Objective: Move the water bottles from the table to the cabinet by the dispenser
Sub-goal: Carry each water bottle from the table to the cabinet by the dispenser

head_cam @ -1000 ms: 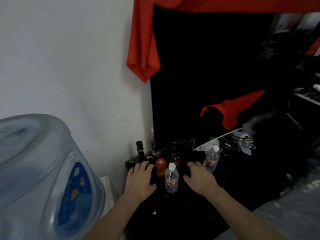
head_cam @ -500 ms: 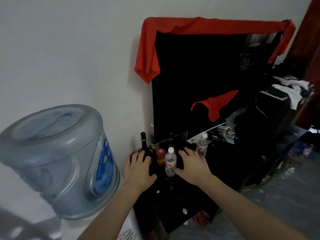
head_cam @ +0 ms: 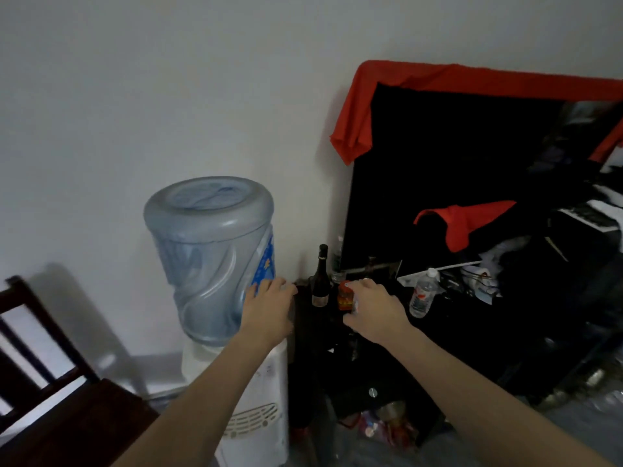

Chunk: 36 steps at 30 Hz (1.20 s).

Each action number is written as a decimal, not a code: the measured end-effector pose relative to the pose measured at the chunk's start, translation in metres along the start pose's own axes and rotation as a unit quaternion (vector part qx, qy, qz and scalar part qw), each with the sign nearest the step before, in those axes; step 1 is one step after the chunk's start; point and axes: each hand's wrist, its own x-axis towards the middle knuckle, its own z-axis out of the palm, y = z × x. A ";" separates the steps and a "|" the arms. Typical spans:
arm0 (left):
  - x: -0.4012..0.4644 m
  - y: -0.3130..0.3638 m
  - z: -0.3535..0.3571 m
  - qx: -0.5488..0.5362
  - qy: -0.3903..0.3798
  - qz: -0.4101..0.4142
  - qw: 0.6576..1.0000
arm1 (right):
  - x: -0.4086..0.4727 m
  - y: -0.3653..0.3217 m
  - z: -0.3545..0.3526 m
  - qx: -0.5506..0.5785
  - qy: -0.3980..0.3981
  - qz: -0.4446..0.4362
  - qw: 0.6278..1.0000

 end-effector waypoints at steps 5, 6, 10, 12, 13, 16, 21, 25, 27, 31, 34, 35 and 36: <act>-0.024 -0.005 -0.007 0.003 0.015 -0.054 0.998 | 0.001 -0.013 -0.007 0.005 -0.011 -0.063 0.998; -0.031 -0.007 -0.007 0.001 0.014 -0.067 0.998 | 0.000 -0.016 -0.006 0.006 -0.016 -0.080 0.997; -0.063 -0.016 -0.009 -0.018 0.012 -0.134 0.991 | -0.004 -0.032 0.005 -0.001 -0.045 -0.146 0.988; -0.087 -0.028 -0.014 -0.024 0.011 -0.185 0.982 | -0.005 -0.048 0.011 0.006 -0.059 -0.180 0.982; -0.102 -0.037 -0.017 -0.022 0.011 -0.212 0.977 | -0.006 -0.058 0.013 0.011 -0.063 -0.197 0.978; -0.151 -0.067 -0.029 -0.014 0.005 -0.286 0.958 | -0.016 -0.101 0.018 0.023 -0.065 -0.255 0.965; -0.239 -0.112 -0.052 -0.001 0.019 -0.385 0.923 | -0.058 -0.208 0.031 0.036 -0.078 -0.400 0.913; -0.329 -0.148 -0.075 0.016 0.024 -0.469 0.883 | -0.106 -0.302 0.037 0.034 -0.088 -0.489 0.867; -0.380 -0.164 -0.090 0.025 0.026 -0.517 0.855 | -0.136 -0.346 0.040 0.031 -0.097 -0.525 0.845; -0.480 -0.184 -0.116 0.017 0.030 -0.605 0.796 | -0.204 -0.426 0.048 0.016 -0.112 -0.601 0.792; -0.548 -0.184 -0.131 0.010 0.035 -0.660 0.751 | -0.258 -0.476 0.057 0.010 -0.127 -0.655 0.745; -0.570 -0.182 -0.135 0.014 0.036 -0.678 0.734 | -0.276 -0.491 0.060 0.009 -0.132 -0.672 0.728; -0.590 -0.179 -0.138 0.019 0.036 -0.697 0.716 | -0.295 -0.505 0.063 0.007 -0.133 -0.690 0.711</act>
